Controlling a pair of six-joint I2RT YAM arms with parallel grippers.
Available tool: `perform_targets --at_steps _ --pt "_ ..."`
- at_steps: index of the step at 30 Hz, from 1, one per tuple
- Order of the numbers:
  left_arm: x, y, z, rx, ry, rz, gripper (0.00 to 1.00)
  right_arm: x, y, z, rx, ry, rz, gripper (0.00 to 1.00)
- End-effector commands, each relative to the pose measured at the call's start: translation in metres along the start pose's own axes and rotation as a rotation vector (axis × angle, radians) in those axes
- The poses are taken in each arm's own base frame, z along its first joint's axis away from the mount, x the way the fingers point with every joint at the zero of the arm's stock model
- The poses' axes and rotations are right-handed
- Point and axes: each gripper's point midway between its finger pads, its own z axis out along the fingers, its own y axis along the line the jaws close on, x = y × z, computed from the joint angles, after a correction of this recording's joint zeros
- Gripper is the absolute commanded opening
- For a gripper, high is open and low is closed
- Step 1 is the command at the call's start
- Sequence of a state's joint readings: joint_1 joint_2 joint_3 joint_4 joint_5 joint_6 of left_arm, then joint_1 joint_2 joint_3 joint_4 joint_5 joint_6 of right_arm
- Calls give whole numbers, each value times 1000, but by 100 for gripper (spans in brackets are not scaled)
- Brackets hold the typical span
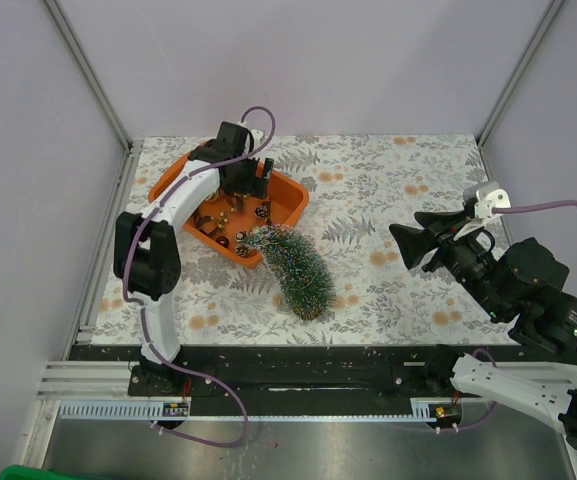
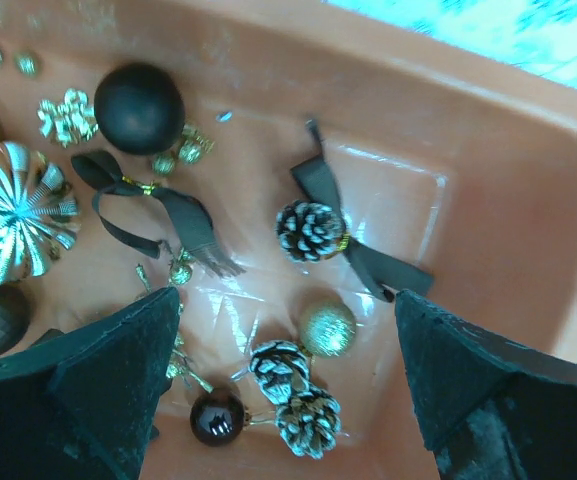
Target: Decorate the small christmas tree
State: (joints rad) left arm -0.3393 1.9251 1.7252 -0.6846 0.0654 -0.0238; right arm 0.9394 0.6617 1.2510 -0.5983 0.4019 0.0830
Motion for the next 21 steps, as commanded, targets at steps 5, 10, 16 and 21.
perform_targets --at_steps 5,10,16,21 --pt "18 34 19 -125 80 -156 90 0 -4 -2 18 -7 22 64" --pt "30 38 35 -89 138 -193 90 3 -4 2 27 2 16 62" --pt "37 31 47 -58 196 -216 87 7 -7 4 45 13 3 60" --pt "50 27 57 -43 250 -261 84 10 -8 6 53 19 -4 60"
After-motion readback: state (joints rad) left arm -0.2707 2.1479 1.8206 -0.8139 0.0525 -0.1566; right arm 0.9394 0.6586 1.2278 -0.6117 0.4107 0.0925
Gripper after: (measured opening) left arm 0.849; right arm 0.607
